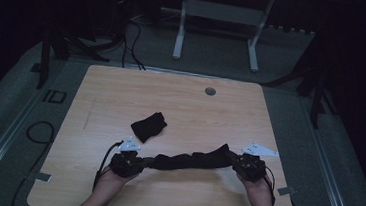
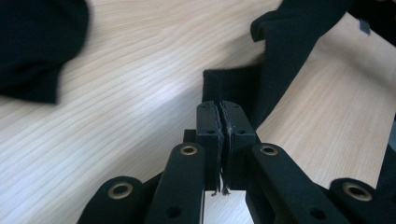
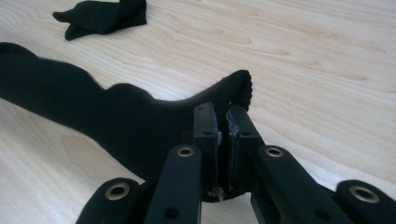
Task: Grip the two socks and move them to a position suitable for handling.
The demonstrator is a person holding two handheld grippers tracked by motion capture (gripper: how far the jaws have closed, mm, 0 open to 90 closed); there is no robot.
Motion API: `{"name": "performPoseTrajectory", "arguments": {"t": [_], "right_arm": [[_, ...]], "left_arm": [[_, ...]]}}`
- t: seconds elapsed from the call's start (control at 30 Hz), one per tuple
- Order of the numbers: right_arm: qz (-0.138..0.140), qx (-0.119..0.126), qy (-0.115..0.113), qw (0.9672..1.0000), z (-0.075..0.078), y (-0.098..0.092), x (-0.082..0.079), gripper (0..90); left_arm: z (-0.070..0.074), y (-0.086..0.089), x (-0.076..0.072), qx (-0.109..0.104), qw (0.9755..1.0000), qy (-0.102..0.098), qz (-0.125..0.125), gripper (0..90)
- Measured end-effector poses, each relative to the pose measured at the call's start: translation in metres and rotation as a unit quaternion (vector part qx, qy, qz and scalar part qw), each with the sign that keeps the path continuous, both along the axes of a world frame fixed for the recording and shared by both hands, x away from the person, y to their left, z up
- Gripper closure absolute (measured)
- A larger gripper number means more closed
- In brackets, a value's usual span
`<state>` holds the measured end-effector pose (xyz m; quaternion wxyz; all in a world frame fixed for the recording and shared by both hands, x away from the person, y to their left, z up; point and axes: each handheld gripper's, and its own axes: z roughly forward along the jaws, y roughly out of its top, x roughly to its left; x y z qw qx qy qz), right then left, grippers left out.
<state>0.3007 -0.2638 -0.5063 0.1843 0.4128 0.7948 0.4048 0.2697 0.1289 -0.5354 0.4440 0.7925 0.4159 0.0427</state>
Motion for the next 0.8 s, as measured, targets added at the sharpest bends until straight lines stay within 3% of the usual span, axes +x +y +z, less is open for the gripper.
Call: {"name": "performPoseTrajectory", "arguments": {"t": [0.17,0.23,0.33,0.4,0.5,0.6,0.67,0.73,0.77,0.8], "right_arm": [[0.012,-0.004,0.007,0.9999,-0.007,0.007,-0.004,84.3],[0.014,0.010,0.008,0.9998,-0.006,0.008,-0.004,84.3],[0.024,0.034,-0.023,0.9989,0.007,0.009,-0.010,84.3],[0.037,0.056,-0.043,0.9968,0.019,0.010,-0.016,84.3],[0.069,0.077,-0.071,0.9921,0.036,0.013,-0.024,84.1],[0.119,0.083,-0.078,0.9863,0.041,0.018,-0.030,83.8],[0.167,0.081,-0.060,0.9809,0.037,0.020,-0.031,83.6],[0.194,0.076,-0.051,0.9768,0.030,0.019,-0.033,83.6],[0.220,0.082,-0.029,0.9715,0.026,0.018,-0.032,83.6],[0.223,0.078,-0.026,0.9712,0.020,0.017,-0.033,83.6]], "left_arm": [[0.001,0.008,-0.014,0.003,0.9996,-0.020,0.021,87.0],[0.006,0.011,-0.018,-0.006,0.9990,-0.030,0.031,87.0],[0.013,0.018,-0.020,-0.006,0.9982,-0.041,0.043,87.0],[0.009,0.023,-0.016,-0.001,0.9983,-0.033,0.048,87.0],[-0.003,0.026,-0.009,0.008,0.9982,-0.018,0.057,87.0],[-0.015,0.027,-0.004,0.013,0.9975,-0.006,0.070,87.0],[-0.020,0.028,0.000,0.024,0.9971,-0.002,0.073,87.0],[-0.023,0.030,0.003,0.034,0.9962,0.001,0.080,87.1],[-0.025,0.032,0.005,0.035,0.9961,0.004,0.081,87.0],[-0.025,0.033,0.006,0.036,0.9957,0.004,0.085,87.0]]}}
